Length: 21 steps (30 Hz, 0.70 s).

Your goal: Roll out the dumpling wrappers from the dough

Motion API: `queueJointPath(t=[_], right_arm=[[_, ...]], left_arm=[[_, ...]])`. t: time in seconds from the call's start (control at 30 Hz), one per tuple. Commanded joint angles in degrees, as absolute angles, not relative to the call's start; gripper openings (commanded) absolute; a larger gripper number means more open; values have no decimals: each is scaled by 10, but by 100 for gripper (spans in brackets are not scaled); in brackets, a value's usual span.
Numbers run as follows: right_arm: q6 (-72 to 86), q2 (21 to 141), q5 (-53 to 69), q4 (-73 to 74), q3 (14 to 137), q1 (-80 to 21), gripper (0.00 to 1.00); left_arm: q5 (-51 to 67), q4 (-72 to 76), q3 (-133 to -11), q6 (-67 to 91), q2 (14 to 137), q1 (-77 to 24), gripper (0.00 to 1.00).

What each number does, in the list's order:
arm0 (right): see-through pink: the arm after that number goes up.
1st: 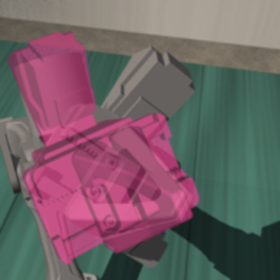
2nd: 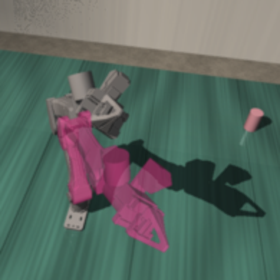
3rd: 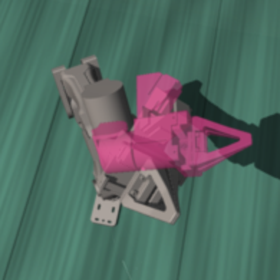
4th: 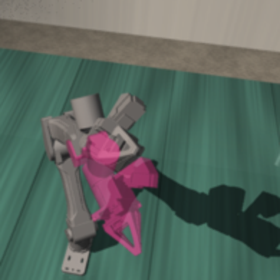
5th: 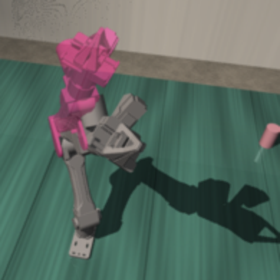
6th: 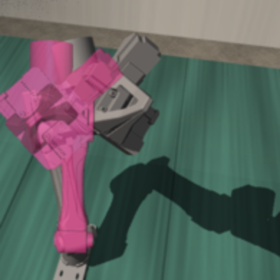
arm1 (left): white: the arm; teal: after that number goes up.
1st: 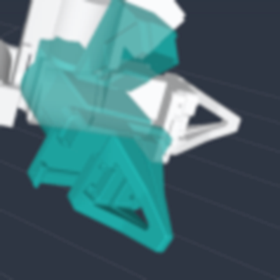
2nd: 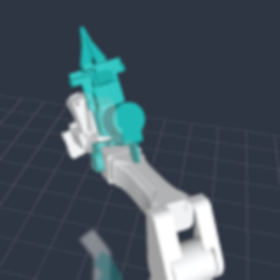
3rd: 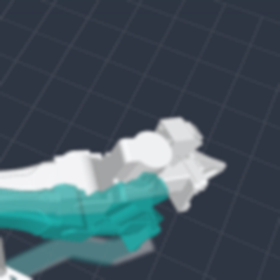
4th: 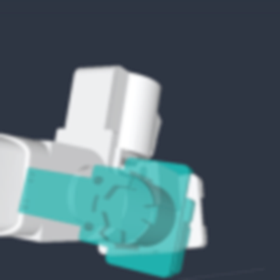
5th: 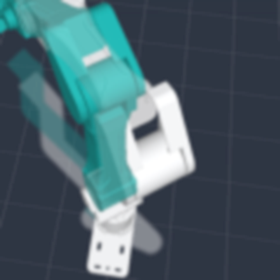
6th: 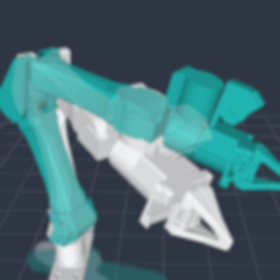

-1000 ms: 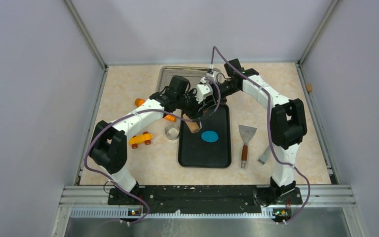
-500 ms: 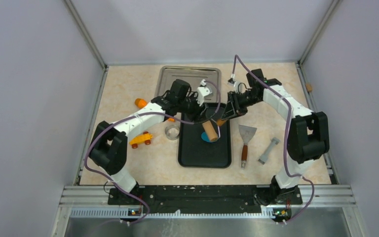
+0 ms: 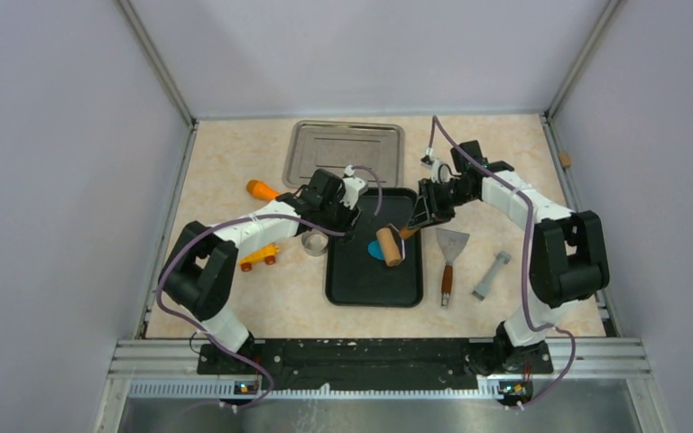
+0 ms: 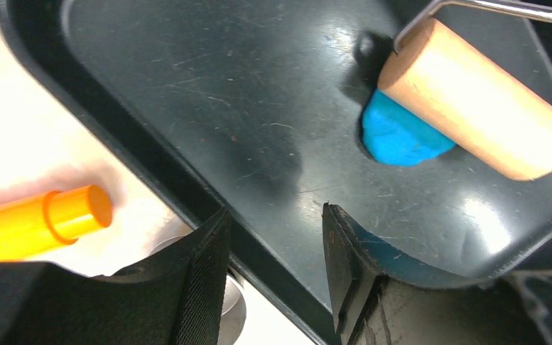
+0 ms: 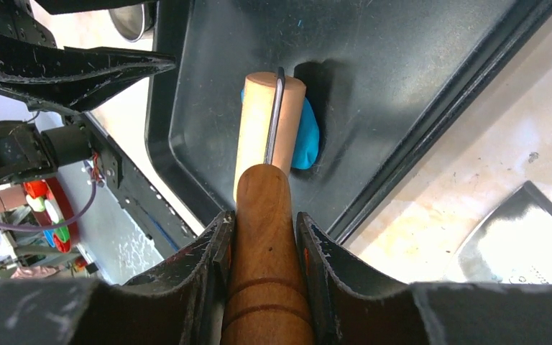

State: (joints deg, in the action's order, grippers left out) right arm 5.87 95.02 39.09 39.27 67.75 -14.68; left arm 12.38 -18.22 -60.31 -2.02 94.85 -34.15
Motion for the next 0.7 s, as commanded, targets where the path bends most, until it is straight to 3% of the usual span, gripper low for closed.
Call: queueJointPath(t=[0.0,0.37,0.67], right_arm=[[43,991,264,373,669,-158,0],[33,1035,213,367,675,-194,0],[34,1076,208,364,698,-215,0]], left_arm=[[58,-153,-602,-1,940,-338,54],[-17,-178,-618,47,974,-322,53],[15,-178,-616,52,988,-317,35]])
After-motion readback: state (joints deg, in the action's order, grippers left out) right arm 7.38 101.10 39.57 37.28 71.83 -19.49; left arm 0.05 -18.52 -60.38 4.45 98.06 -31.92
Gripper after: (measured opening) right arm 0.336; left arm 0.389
